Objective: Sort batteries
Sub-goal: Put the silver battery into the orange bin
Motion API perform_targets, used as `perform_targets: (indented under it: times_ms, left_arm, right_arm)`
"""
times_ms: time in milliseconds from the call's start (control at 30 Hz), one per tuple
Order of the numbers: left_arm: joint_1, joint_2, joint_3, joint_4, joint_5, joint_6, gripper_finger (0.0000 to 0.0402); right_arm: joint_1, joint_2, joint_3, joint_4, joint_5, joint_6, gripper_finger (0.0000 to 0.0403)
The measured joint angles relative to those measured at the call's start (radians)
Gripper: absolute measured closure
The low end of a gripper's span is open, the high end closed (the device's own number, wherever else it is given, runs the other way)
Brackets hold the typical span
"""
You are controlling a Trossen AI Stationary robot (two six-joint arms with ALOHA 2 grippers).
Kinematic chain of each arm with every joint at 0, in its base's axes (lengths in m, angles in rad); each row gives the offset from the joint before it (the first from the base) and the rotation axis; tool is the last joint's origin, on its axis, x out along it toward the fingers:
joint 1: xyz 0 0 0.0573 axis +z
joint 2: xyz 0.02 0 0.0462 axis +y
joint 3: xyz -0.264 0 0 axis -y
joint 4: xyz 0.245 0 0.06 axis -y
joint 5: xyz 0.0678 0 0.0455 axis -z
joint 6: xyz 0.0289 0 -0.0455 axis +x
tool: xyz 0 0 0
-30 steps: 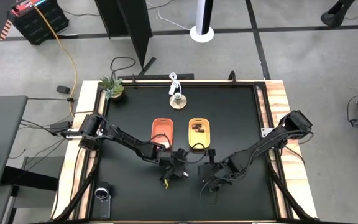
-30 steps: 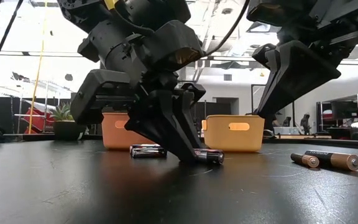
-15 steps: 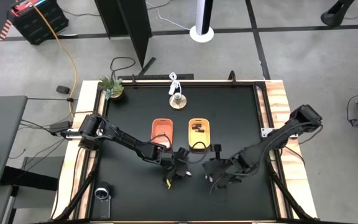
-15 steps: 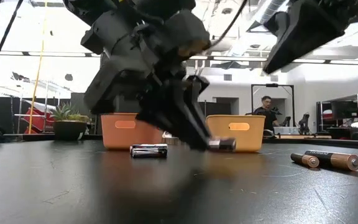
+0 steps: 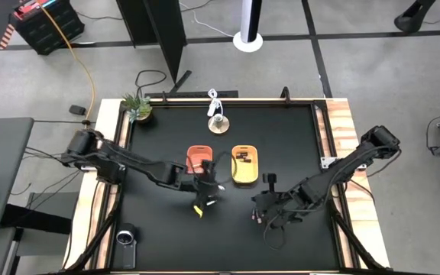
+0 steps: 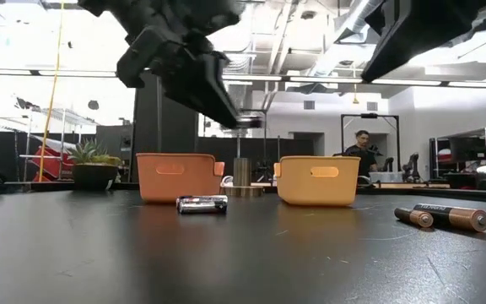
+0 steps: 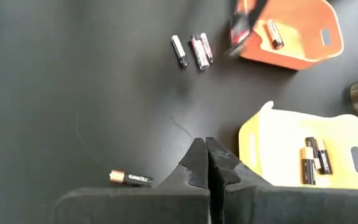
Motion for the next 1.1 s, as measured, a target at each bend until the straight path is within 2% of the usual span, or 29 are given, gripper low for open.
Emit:
perform_targets:
  times_ms: [167,267,533,733,1000,1100]
  left_arm:
    - [0.03,-0.142,-0.086,-0.082,-0.09,-0.108,0.036]
    - [0.052,-0.198,-0.124,-0.132,-0.107,-0.16,0.036]
    - [0.116,-0.189,-0.186,-0.185,-0.092,-0.261,0.0346]
    - [0.117,-0.18,-0.19,-0.15,-0.096,-0.282,0.0308]
    - [0.106,-0.185,-0.189,-0.128,-0.103,-0.29,0.023]
    - [0.077,-0.195,-0.159,-0.121,-0.101,-0.28,0.0217]
  right_arm:
    - [0.0,0.0,-0.002,0.004,0.0,0.0,0.0398]
    - [0.0,0.0,-0.002,0.005,0.002,0.0,0.0398]
    - [0.0,0.0,-0.002,0.005,0.004,0.0,0.0398]
    - [0.0,0.0,-0.002,0.007,0.004,0.0,0.0398]
    - [0.0,0.0,-0.002,0.004,0.003,0.0,0.0398]
    - [0.0,0.0,-0.002,0.003,0.002,0.0,0.0398]
